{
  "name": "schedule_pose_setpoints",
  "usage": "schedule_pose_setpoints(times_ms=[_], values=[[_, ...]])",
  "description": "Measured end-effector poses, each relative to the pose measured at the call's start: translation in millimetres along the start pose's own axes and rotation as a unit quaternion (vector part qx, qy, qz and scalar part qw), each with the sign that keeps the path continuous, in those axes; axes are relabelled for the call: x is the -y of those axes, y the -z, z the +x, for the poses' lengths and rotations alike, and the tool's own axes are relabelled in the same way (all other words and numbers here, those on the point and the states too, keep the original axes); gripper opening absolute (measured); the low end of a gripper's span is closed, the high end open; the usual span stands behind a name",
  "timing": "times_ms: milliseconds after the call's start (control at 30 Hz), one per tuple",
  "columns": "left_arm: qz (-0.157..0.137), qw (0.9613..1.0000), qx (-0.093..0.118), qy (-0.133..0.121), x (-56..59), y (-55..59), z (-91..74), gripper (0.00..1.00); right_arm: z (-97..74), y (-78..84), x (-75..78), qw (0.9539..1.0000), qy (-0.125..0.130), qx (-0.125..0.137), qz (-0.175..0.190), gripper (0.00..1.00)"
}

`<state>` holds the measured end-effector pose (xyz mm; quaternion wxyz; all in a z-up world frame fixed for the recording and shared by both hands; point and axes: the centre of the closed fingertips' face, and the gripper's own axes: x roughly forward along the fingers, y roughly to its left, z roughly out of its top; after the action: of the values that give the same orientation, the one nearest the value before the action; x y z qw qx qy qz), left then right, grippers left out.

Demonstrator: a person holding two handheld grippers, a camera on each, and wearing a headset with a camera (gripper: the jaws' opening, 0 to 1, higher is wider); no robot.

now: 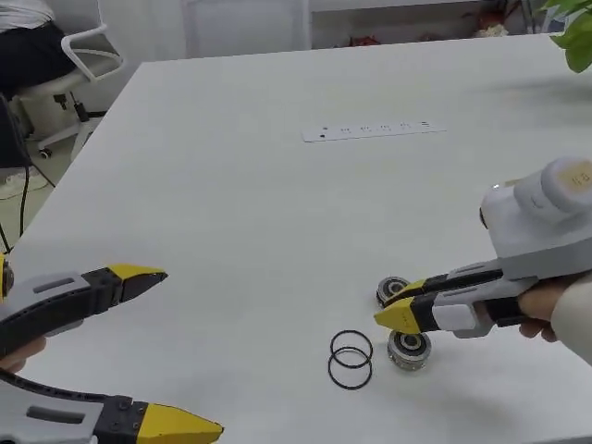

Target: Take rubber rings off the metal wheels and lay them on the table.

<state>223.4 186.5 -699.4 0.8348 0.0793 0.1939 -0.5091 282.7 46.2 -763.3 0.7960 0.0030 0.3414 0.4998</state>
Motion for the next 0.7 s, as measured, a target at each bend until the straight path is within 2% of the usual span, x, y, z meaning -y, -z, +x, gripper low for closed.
schedule_pose_setpoints(times_ms=[233, 333, 533, 700], values=[[-0.001, 0.9998, 0.01, -0.02, -6.0, -10.2, -4.6, 0.99, -2.7, -7.7, 1.4, 0.9999, -0.002, 0.012, -0.002, 0.14], [0.013, 0.9995, 0.008, -0.028, -3.9, -14.3, -5.3, 0.99, -4.4, -14.0, 3.0, 0.9998, -0.004, 0.018, -0.008, 0.15], [0.009, 0.9995, 0.004, -0.029, 2.2, -17.5, -3.4, 0.99, -10.9, -25.8, 3.4, 0.9991, -0.008, 0.039, -0.012, 0.17], [0.012, 0.9992, -0.002, -0.037, 5.4, -20.3, 0.5, 0.98, -16.4, -41.4, 0.7, 0.9974, -0.018, 0.069, -0.011, 0.19]])
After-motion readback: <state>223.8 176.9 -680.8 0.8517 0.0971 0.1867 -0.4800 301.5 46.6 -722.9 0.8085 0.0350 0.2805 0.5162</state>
